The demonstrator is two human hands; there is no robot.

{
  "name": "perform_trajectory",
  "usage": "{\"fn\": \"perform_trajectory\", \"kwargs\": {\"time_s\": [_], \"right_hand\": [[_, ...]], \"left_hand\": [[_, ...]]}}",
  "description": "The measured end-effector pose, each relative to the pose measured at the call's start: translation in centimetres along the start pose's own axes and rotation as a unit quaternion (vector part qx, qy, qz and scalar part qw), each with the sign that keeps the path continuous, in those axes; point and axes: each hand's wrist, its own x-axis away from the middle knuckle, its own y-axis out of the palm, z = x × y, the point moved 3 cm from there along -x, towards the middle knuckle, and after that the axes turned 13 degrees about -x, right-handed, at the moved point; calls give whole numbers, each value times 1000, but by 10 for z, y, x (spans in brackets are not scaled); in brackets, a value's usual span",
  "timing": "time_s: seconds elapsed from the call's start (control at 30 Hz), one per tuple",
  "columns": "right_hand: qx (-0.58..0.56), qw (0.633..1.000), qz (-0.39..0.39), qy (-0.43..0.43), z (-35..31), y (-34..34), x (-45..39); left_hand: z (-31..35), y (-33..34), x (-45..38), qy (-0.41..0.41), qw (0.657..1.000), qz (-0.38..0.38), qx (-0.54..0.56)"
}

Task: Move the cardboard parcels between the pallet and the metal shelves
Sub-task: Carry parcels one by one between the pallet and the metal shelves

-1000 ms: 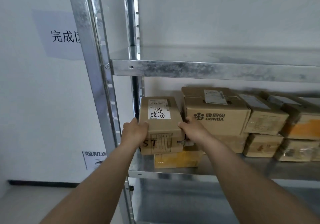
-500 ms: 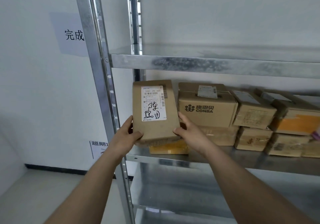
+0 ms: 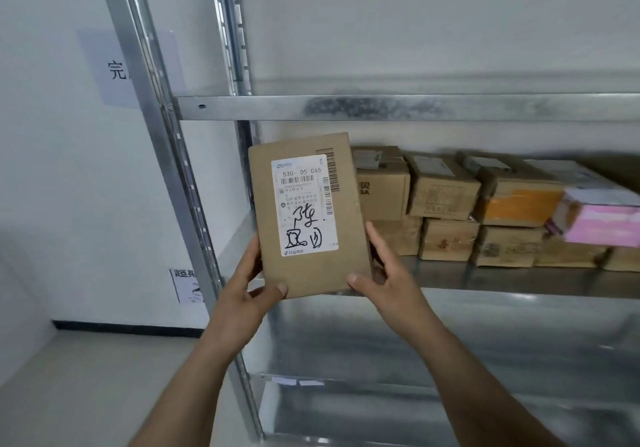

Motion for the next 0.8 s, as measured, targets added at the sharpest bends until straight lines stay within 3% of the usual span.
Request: {"fn": "perform_trajectory", "kwargs": {"time_s": [0.47,0.8], "right_hand": [[69,980,184,28,-12,-190,132],[70,951,302,-11,-14,-316,195]], "left_hand": [[86,203,16,39,988,-139,55],[142,366,-6,90,945,-287,127]]}}
